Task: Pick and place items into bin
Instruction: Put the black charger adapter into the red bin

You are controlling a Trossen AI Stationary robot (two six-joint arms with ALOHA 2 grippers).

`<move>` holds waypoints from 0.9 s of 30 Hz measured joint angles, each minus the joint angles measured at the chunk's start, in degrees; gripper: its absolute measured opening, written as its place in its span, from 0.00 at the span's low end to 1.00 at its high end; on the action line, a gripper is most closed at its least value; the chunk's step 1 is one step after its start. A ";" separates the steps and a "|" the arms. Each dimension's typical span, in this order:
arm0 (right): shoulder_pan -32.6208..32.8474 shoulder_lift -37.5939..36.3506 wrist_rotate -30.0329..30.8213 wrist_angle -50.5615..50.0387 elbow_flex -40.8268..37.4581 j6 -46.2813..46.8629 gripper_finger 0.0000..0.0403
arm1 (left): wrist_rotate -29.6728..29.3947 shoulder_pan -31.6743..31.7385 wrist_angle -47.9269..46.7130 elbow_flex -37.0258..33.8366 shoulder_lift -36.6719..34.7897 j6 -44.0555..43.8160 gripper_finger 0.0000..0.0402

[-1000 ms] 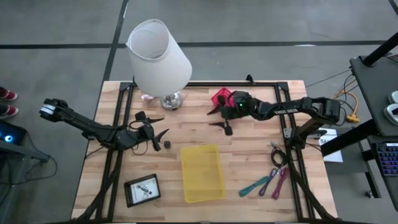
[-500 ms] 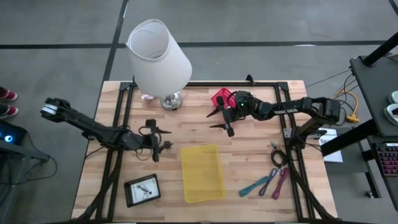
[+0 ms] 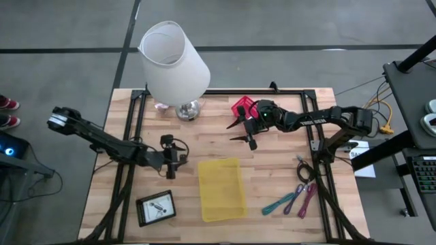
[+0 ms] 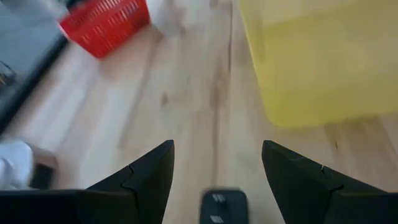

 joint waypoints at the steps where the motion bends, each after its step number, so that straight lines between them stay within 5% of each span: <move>1: 0.00 0.00 0.00 -0.03 -0.01 0.02 0.53 | 0.99 0.03 -0.92 0.00 0.19 -0.66 0.56; 27: 0.00 0.00 0.04 -0.44 -0.01 0.13 0.53 | 4.18 3.08 -1.69 -1.85 3.08 -3.77 0.56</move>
